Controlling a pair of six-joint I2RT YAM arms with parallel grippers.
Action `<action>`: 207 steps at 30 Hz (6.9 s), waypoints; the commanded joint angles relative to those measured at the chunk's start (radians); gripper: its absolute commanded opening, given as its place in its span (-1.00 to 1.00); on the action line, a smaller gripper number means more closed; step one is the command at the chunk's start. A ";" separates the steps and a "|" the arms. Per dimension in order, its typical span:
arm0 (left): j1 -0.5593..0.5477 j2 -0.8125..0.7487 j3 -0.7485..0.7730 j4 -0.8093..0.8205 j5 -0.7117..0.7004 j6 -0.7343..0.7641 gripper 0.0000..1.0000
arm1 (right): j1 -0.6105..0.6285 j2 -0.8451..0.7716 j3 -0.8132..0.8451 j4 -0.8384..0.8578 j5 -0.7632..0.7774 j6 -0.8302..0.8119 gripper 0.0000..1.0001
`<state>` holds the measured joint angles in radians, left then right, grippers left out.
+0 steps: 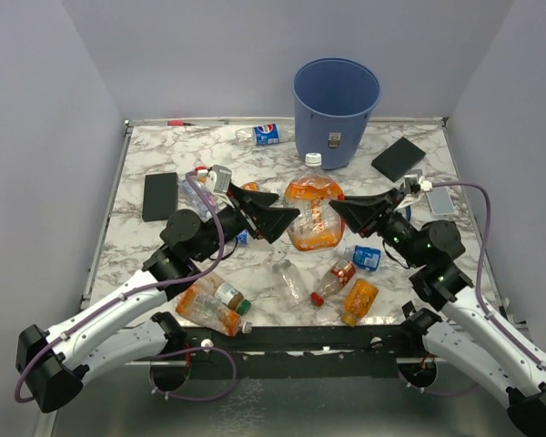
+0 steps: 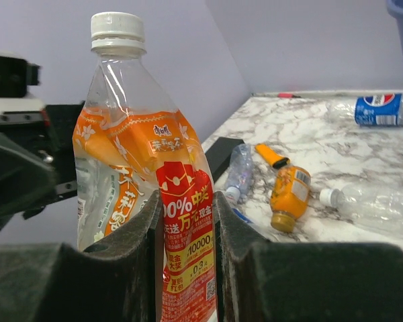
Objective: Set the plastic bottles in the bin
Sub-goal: Pick up the plastic bottle at the center of the board, then place the plastic bottle in the trash bin.
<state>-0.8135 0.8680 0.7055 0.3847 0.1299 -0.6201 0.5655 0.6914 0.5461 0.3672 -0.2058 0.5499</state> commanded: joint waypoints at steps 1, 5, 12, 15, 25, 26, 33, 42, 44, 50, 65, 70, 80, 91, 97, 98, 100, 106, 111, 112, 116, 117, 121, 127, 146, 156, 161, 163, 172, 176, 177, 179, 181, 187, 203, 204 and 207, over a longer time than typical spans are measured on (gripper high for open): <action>0.007 -0.011 0.017 -0.058 -0.033 -0.010 0.98 | 0.010 -0.042 0.055 0.005 -0.027 -0.022 -0.99; 0.007 0.007 0.015 -0.022 0.044 -0.039 0.98 | 0.009 -0.032 0.064 0.034 -0.039 -0.001 -0.99; 0.007 0.042 -0.005 0.119 0.257 -0.127 0.98 | 0.009 0.017 0.060 0.160 -0.068 0.080 -0.99; 0.007 0.053 -0.010 0.148 0.312 -0.149 0.98 | 0.009 0.047 0.058 0.214 -0.080 0.118 -0.99; 0.007 0.116 -0.026 0.171 0.408 -0.172 0.63 | 0.010 0.137 0.077 0.293 -0.129 0.145 -0.99; 0.007 0.123 -0.026 0.171 0.420 -0.172 0.55 | 0.009 0.139 0.079 0.287 -0.130 0.139 -0.99; 0.007 0.131 -0.030 0.156 0.396 -0.135 0.02 | 0.010 0.131 0.095 0.204 -0.129 0.097 -0.99; 0.008 0.095 0.060 -0.168 0.121 0.127 -0.59 | 0.009 0.153 0.257 -0.153 -0.075 0.010 0.68; 0.009 0.074 0.080 -0.232 0.038 0.218 -0.62 | 0.009 0.152 0.316 -0.237 -0.055 -0.019 0.74; 0.009 0.026 0.087 -0.295 -0.121 0.425 -0.70 | 0.009 0.170 0.467 -0.422 -0.065 -0.093 0.76; 0.007 -0.052 -0.137 -0.098 -0.093 0.652 -0.81 | 0.014 0.421 0.848 -0.679 -0.113 -0.158 0.65; 0.007 -0.048 -0.177 -0.068 -0.097 0.628 -0.84 | 0.069 0.543 0.936 -0.707 -0.124 -0.158 0.64; 0.004 -0.054 -0.190 -0.056 -0.101 0.594 -0.89 | 0.199 0.676 0.978 -0.671 0.053 -0.134 0.65; -0.002 -0.035 -0.189 -0.055 -0.092 0.579 -0.91 | 0.240 0.769 1.028 -0.675 0.049 -0.154 0.47; -0.005 -0.029 -0.189 -0.055 -0.088 0.577 -0.92 | 0.257 0.798 1.060 -0.712 0.082 -0.178 0.42; -0.005 -0.029 -0.189 -0.055 -0.088 0.578 -0.93 | 0.258 0.803 1.062 -0.719 0.091 -0.183 0.34; -0.005 -0.029 -0.189 -0.054 -0.088 0.579 -0.93 | 0.258 0.809 1.061 -0.727 0.108 -0.187 0.14; -0.008 -0.027 -0.187 -0.055 -0.094 0.573 -0.89 | 0.260 0.814 1.049 -0.740 0.134 -0.206 -0.39; -0.008 -0.029 -0.184 -0.055 -0.117 0.560 -0.56 | 0.260 0.801 1.042 -0.759 0.152 -0.221 -0.99; -0.008 -0.030 -0.184 -0.055 -0.117 0.556 -0.47 | 0.260 0.796 1.041 -0.764 0.155 -0.225 -0.99; -0.007 -0.030 -0.182 -0.057 -0.098 0.554 0.05 | 0.260 0.773 1.030 -0.773 0.170 -0.245 -0.99; -0.008 -0.030 -0.181 -0.059 -0.095 0.550 0.31 | 0.260 0.768 1.030 -0.778 0.183 -0.249 -0.99; -0.008 -0.062 -0.184 -0.052 -0.090 0.536 0.98 | 0.260 0.738 1.048 -0.800 0.279 -0.259 -0.99; -0.009 -0.160 -0.229 0.000 -0.206 0.513 0.98 | 0.260 0.689 1.117 -0.854 0.388 -0.287 -0.99; -0.007 -0.172 -0.230 -0.004 -0.268 0.506 0.98 | 0.193 0.803 1.608 -0.791 0.743 -0.492 -0.99; -0.007 -0.174 -0.240 -0.025 -0.360 0.548 0.98 | -0.130 0.843 1.406 -0.421 0.674 -0.232 -0.99; -0.009 -0.174 -0.245 -0.030 -0.374 0.547 0.98 | -0.189 0.835 1.293 -0.194 0.709 -0.198 -0.99; -0.009 -0.172 -0.242 -0.031 -0.366 0.543 0.98 | -0.229 0.843 1.286 -0.166 0.692 -0.148 -0.99; -0.009 -0.155 -0.238 -0.030 -0.353 0.538 0.98 | -0.277 0.992 1.359 -0.150 0.685 -0.196 -0.99; -0.007 -0.145 -0.241 -0.030 -0.349 0.544 0.98 | -0.288 1.074 1.390 -0.116 0.618 -0.188 -0.99; -0.008 -0.141 -0.240 -0.030 -0.349 0.546 0.98 | -0.289 1.097 1.406 -0.122 0.608 -0.188 -0.99; -0.008 -0.133 -0.239 -0.032 -0.348 0.550 0.98 | -0.289 1.129 1.414 -0.122 0.598 -0.179 -0.99; -0.008 -0.127 -0.241 -0.032 -0.349 0.555 0.98 | -0.289 1.147 1.398 -0.101 0.598 -0.173 -0.99; -0.008 -0.107 -0.240 -0.027 -0.349 0.561 0.98 | -0.294 1.219 1.395 -0.114 0.604 -0.192 -0.99; -0.008 -0.089 -0.238 -0.020 -0.329 0.561 0.98 | -0.296 1.333 1.349 -0.265 0.528 -0.111 -0.99; -0.009 -0.089 -0.239 -0.020 -0.329 0.562 0.98 | -0.296 1.338 1.352 -0.285 0.506 -0.108 -0.99; -0.008 -0.088 -0.238 -0.020 -0.328 0.562 0.98 | -0.296 1.364 1.397 -0.376 0.426 -0.108 -0.99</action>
<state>-0.8185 0.7780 0.4725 0.3576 -0.2104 -0.0666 0.2745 2.0212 1.9076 0.1070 0.3328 0.4187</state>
